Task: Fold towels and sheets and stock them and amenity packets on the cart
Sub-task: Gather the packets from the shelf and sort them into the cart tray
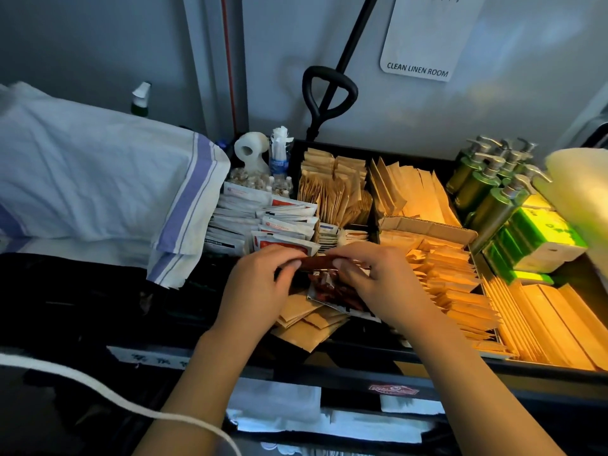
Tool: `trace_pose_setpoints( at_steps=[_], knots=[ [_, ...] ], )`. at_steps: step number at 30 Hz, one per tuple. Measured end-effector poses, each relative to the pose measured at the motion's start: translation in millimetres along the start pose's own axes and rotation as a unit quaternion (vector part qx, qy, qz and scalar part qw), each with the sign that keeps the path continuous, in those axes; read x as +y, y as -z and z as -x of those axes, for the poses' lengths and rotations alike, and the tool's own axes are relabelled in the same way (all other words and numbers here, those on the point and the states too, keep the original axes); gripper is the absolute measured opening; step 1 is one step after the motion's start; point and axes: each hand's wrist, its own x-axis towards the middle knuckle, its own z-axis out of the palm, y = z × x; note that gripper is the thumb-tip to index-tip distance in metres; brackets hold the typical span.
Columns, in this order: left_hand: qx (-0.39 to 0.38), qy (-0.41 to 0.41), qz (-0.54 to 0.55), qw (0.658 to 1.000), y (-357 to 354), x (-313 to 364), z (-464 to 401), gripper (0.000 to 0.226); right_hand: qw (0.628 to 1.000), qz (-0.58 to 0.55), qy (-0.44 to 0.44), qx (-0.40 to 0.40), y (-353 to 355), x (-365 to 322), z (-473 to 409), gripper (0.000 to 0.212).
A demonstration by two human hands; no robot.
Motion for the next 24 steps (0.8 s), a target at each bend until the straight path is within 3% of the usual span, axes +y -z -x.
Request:
trace_pose_setpoints(
  at_steps=[11,18,24],
  knots=[
    [0.08,-0.022,-0.035,0.996,62.8,-24.4,0.0,0.019,0.998,-0.063,0.003,-0.021,-49.6,-36.4,-38.2,0.02],
    [0.038,-0.065,-0.114,0.991,76.7,-30.2,2.9,0.017,0.996,-0.04,0.067,-0.034,-70.2,-52.1,-47.0,0.017],
    [-0.004,0.007,-0.085,0.996,72.0,-46.1,11.7,0.025,0.998,-0.001,0.019,-0.064,-80.6,-44.3,-39.1,0.016]
  ],
)
